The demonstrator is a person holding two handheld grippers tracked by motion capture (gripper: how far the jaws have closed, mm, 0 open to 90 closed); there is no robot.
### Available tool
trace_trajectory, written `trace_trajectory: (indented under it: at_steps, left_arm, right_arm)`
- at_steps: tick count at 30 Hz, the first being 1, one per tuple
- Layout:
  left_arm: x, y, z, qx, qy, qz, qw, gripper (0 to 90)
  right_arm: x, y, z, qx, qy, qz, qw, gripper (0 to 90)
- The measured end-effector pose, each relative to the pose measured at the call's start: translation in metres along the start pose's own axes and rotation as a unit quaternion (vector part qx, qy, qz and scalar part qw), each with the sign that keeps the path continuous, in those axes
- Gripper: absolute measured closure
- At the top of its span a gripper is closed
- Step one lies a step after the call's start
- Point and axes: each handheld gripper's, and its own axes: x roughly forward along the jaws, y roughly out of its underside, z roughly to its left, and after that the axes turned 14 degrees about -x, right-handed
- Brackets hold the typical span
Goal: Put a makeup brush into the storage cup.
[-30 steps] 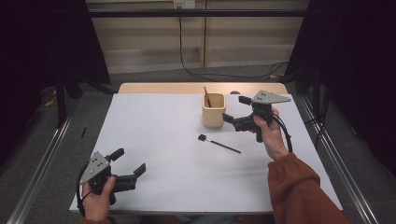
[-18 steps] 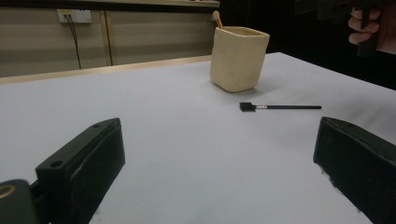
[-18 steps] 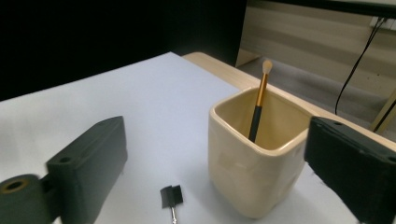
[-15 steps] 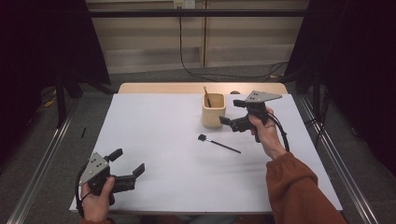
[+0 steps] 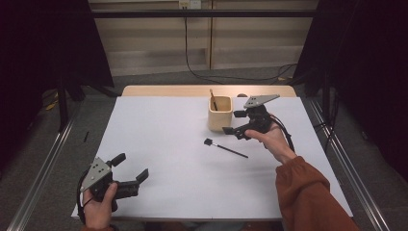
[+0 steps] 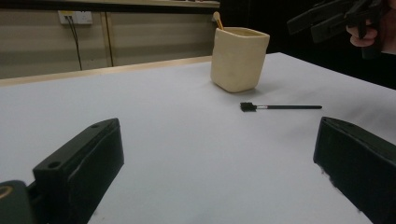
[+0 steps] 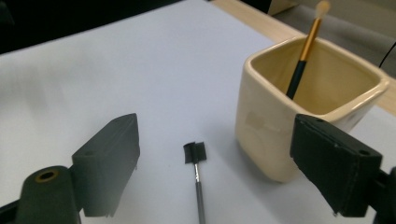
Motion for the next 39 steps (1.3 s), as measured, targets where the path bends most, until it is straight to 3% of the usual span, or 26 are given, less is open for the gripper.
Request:
trace_trajectory:
  at_steps: [4, 8, 13, 17, 21, 22, 24, 27, 28, 30, 31, 33, 39]
  left_arm:
    - [0.002, 0.000, 0.000, 0.001, 0.002, 0.001, 1.0000, 1.6]
    - [0.003, -0.001, 0.000, 0.003, 0.003, 0.004, 1.0000, 1.6]
    - [0.006, -0.001, 0.000, 0.002, 0.010, 0.006, 0.9999, 1.6]
    - [0.008, -0.001, 0.000, 0.005, 0.011, 0.010, 0.9999, 1.6]
    - [0.008, -0.001, 0.000, 0.006, 0.010, 0.010, 0.9999, 1.6]
    - [0.008, -0.001, -0.001, 0.006, 0.010, 0.010, 0.9999, 1.6]
    - [0.008, -0.001, 0.000, 0.007, 0.009, 0.009, 0.9999, 1.6]
    - [0.008, -0.001, 0.000, 0.008, 0.008, 0.009, 0.9999, 1.6]
    - [0.008, -0.001, 0.000, 0.007, 0.008, 0.009, 0.9999, 1.6]
    - [0.008, -0.001, 0.000, 0.007, 0.009, 0.010, 0.9999, 1.6]
    - [0.008, -0.001, -0.001, 0.008, 0.008, 0.011, 0.9999, 1.6]
    - [0.008, -0.001, -0.001, 0.010, 0.009, 0.011, 0.9999, 1.6]
    - [0.008, -0.001, -0.001, 0.008, 0.007, 0.011, 0.9999, 1.6]
  right_arm:
    - [0.009, -0.006, 0.000, 0.010, -0.032, 0.043, 0.9985, 17.4]
    - [0.017, -0.010, 0.000, -0.002, -0.043, 0.075, 0.9962, 18.1]
    - [0.025, -0.006, -0.001, -0.015, -0.058, 0.128, 0.9900, 23.7]
    - [0.029, -0.004, -0.003, -0.014, -0.069, 0.152, 0.9858, 26.7]
    - [0.033, -0.005, -0.004, -0.017, -0.088, 0.185, 0.9786, 38.4]
    - [0.035, -0.005, -0.005, -0.020, -0.104, 0.193, 0.9755, 41.0]
    - [0.038, -0.004, -0.006, -0.032, -0.115, 0.207, 0.9711, 40.6]
    - [0.042, -0.005, -0.006, -0.032, -0.132, 0.219, 0.9662, 39.7]
    - [0.045, -0.005, -0.006, -0.035, -0.136, 0.235, 0.9617, 38.3]
    - [0.048, -0.005, -0.007, -0.031, -0.134, 0.252, 0.9579, 38.3]
    - [0.052, -0.006, -0.007, -0.033, -0.137, 0.266, 0.9538, 38.6]
    - [0.058, -0.006, -0.007, -0.030, -0.143, 0.280, 0.9489, 44.2]
    - [0.070, -0.008, -0.006, -0.058, -0.154, 0.312, 0.9358, 55.6]
